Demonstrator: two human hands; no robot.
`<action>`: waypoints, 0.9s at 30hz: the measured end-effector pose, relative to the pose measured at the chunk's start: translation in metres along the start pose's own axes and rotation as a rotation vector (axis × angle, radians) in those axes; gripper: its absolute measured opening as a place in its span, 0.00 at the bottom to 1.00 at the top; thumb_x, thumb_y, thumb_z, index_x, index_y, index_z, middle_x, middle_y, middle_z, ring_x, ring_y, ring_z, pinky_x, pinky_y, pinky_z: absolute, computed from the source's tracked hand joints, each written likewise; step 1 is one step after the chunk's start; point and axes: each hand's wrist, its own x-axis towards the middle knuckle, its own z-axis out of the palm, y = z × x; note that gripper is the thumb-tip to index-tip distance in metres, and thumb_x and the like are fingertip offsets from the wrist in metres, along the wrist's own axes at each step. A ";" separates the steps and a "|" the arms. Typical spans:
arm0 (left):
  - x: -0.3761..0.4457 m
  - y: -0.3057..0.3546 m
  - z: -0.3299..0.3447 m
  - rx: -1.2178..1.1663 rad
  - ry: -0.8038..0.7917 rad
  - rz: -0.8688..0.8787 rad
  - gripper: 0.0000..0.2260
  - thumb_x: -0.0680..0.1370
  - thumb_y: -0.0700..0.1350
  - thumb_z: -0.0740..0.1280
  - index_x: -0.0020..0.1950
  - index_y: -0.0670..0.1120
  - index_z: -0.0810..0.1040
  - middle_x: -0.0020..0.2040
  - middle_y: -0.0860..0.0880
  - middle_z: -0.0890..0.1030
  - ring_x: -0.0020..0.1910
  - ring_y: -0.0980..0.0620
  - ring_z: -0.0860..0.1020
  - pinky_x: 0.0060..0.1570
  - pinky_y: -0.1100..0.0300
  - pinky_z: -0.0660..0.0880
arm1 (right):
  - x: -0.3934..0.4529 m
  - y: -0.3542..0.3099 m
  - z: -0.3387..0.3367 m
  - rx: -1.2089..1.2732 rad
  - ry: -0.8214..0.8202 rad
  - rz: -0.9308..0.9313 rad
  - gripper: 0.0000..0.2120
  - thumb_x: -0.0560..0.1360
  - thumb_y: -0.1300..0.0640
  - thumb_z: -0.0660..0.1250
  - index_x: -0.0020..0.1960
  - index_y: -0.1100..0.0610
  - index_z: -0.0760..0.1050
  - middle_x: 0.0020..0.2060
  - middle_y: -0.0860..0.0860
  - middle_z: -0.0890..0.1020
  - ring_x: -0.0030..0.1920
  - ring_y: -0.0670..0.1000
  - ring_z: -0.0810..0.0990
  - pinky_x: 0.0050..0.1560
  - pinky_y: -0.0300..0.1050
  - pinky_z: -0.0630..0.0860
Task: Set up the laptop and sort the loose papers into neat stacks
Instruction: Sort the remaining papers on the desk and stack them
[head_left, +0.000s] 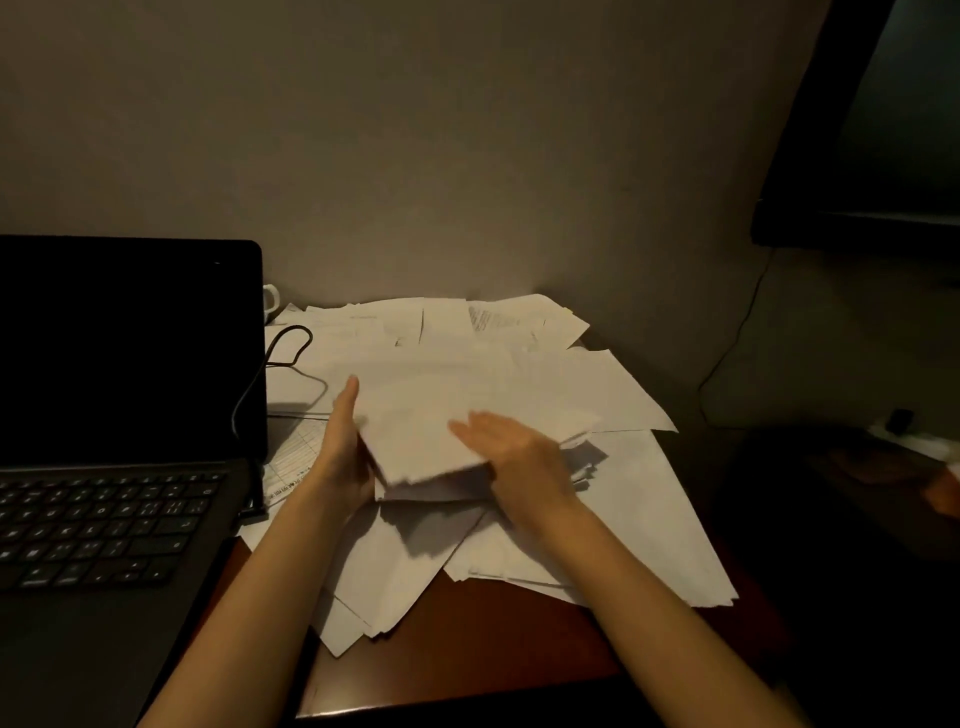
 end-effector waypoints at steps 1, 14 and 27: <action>-0.002 0.001 0.000 -0.005 -0.015 0.004 0.26 0.77 0.65 0.56 0.63 0.47 0.76 0.55 0.42 0.82 0.53 0.43 0.81 0.49 0.49 0.77 | -0.002 -0.004 0.003 -0.064 -0.133 -0.004 0.29 0.70 0.73 0.65 0.69 0.55 0.72 0.62 0.59 0.78 0.62 0.60 0.76 0.61 0.54 0.75; -0.007 -0.007 0.005 0.491 0.071 0.287 0.19 0.76 0.31 0.65 0.66 0.42 0.69 0.57 0.42 0.77 0.56 0.44 0.77 0.58 0.53 0.75 | -0.013 0.021 -0.023 0.457 -0.058 0.610 0.27 0.77 0.37 0.57 0.72 0.47 0.63 0.70 0.49 0.68 0.68 0.50 0.68 0.67 0.54 0.69; -0.030 -0.001 0.033 0.467 0.062 0.840 0.13 0.77 0.38 0.65 0.59 0.50 0.71 0.50 0.56 0.77 0.47 0.61 0.78 0.44 0.69 0.77 | 0.019 0.049 -0.050 0.868 0.532 0.657 0.09 0.74 0.48 0.66 0.48 0.53 0.72 0.40 0.48 0.78 0.38 0.40 0.77 0.40 0.34 0.73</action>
